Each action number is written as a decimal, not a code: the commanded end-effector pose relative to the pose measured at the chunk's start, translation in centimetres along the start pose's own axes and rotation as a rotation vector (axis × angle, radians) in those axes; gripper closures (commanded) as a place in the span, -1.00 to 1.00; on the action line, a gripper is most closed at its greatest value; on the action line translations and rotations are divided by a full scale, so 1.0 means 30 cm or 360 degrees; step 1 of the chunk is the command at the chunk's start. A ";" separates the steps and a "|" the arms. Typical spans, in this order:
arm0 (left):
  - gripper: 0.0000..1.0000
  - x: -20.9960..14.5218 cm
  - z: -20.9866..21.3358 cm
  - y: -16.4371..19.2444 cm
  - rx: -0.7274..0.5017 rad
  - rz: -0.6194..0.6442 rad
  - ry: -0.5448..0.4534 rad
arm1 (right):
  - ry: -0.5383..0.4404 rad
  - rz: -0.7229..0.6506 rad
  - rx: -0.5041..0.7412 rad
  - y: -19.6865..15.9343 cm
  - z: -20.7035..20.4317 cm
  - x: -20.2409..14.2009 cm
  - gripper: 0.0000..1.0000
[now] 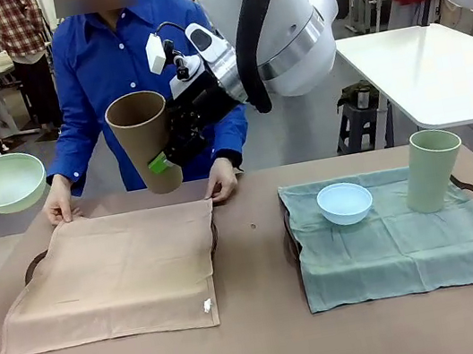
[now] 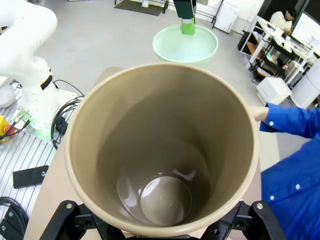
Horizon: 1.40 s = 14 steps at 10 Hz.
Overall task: Set up a tray with a mat and arrange the tableware.
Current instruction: Place the Picnic Bowl and Reusable plastic cup back onto the Handle tray in front of the human's position.
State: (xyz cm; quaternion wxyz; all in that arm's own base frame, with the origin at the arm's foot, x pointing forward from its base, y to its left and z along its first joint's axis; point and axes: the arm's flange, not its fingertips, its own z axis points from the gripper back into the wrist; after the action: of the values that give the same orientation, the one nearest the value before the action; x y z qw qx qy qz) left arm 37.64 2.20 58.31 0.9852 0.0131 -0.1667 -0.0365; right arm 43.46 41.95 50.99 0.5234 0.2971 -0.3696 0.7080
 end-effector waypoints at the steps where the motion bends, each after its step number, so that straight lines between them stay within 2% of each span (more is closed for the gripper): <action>1: 1.00 0.007 -0.004 0.004 -0.0004 -0.0012 -0.0024 | -0.0006 -0.0001 -0.0008 -0.001 -0.001 0.005 0.51; 8: 1.00 0.007 -0.004 0.004 -0.0004 -0.0012 -0.0024 | -0.0006 -0.0001 -0.0008 -0.001 -0.001 0.005 0.51; 9: 0.92 0.000 0.000 0.000 0.0000 0.0000 0.0000 | 0.0000 0.0000 0.0000 0.000 0.000 0.000 -0.68; 11: 0.92 0.029 -0.097 0.045 -0.0056 -0.0025 0.0057 | -0.0028 -0.0090 0.0068 -0.035 -0.049 -0.112 -0.68; 14: 0.92 0.047 -0.276 0.019 -0.0086 -0.0077 0.0222 | -0.0142 -0.0026 0.0125 -0.094 -0.184 -0.230 -0.68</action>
State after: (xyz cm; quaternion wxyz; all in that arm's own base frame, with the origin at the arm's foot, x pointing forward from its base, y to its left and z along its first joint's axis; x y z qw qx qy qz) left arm 41.04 3.02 51.76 0.9938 0.0030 -0.0988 -0.0502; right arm 46.92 42.47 43.55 0.5293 0.3330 -0.3359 0.7043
